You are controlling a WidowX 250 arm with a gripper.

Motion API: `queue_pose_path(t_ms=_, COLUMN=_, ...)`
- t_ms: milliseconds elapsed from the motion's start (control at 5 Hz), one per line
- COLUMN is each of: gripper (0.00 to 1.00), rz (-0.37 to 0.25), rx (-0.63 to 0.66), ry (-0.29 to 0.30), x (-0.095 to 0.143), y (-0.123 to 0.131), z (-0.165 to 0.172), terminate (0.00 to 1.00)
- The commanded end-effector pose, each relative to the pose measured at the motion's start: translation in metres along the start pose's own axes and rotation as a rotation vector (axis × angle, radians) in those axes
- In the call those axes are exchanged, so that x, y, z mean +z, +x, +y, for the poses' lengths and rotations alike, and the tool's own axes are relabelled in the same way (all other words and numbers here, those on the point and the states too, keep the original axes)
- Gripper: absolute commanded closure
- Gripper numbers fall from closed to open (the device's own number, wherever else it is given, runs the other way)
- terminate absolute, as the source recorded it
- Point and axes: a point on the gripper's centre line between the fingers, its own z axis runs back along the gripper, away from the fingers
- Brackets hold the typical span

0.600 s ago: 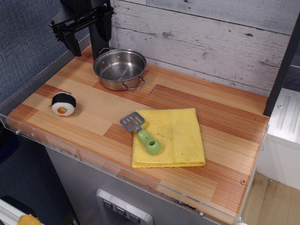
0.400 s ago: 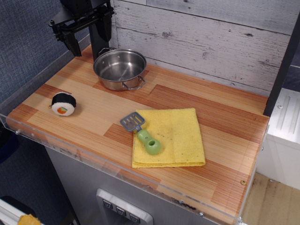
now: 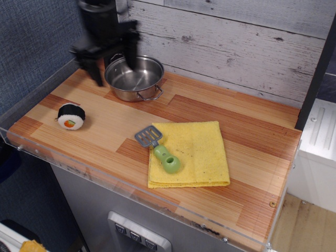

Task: Move the green object away from yellow cloth.

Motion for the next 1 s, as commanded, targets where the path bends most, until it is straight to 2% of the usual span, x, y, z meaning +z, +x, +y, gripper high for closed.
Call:
queue_pose_path(t_ms=0, gripper=0.00, rz=-0.004, rx=-0.078, ry=-0.083, x=0.020, y=-0.052, z=-0.006, terminate=0.00)
queue_pose_path(t_ms=400, gripper=0.00, rz=0.002, rx=-0.198, ry=-0.056, x=0.010, y=-0.096, z=0.007, terminate=0.00)
queue_pose_path(t_ms=600, gripper=0.00, rz=0.003, rx=-0.235, ry=-0.048, x=0.007, y=-0.108, z=0.010, terminate=0.00)
queue_pose_path(t_ms=800, gripper=0.00, rz=0.028, rx=-0.277, ry=-0.041, x=-0.006, y=-0.127, z=0.018, terminate=0.00)
